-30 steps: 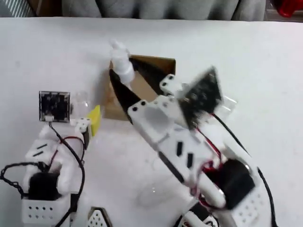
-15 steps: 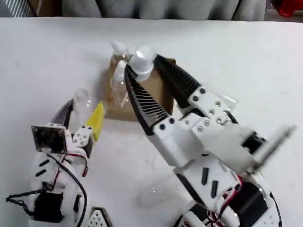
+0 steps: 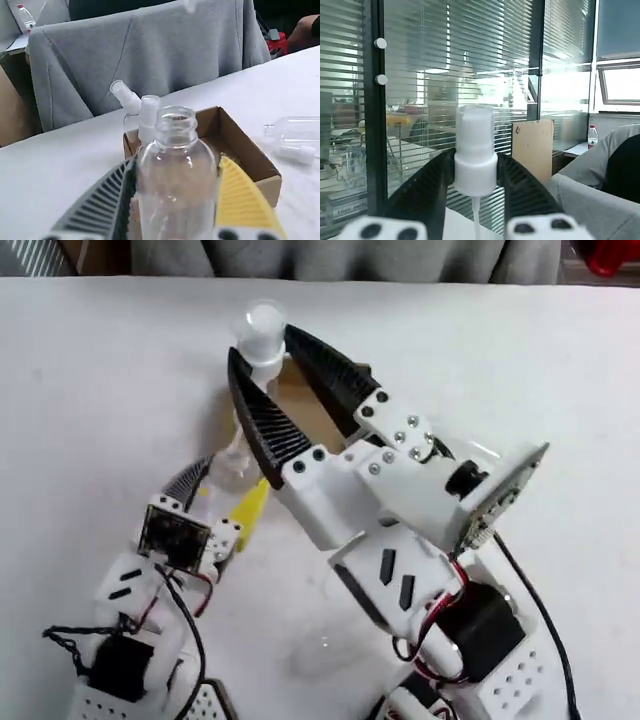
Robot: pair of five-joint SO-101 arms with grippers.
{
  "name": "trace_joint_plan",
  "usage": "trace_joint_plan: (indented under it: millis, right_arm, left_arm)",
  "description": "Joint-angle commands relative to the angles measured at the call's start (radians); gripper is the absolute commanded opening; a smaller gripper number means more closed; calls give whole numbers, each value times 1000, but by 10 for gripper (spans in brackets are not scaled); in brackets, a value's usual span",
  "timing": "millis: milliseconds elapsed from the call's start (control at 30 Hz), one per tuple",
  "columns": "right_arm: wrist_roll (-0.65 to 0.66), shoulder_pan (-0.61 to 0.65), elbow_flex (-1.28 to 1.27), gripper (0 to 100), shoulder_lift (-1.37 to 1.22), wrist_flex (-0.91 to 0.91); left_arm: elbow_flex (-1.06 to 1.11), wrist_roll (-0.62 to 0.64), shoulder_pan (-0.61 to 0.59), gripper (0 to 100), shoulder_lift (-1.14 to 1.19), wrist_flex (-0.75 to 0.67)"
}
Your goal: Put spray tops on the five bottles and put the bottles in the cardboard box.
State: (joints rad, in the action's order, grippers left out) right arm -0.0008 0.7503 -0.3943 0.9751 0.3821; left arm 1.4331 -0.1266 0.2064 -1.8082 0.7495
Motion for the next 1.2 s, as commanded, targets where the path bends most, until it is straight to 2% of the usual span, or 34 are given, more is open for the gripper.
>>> trace_joint_plan:
  millis: [0, 567, 867, 1167]
  right_arm:
    - [-8, 2, 9, 15, -21, -24]
    - [-8, -5, -31, 15, -104, -30]
    - [-6, -111, -132, 15, -97, -122]
    - [-14, -82, -140, 15, -96, -119]
  left_arm:
    - [2, -5, 12, 83, -19, -49]
    - [3, -5, 4, 83, -19, -49]
    - [9, -5, 4, 83, -19, -49]
    - [80, -5, 2, 83, -19, -135]
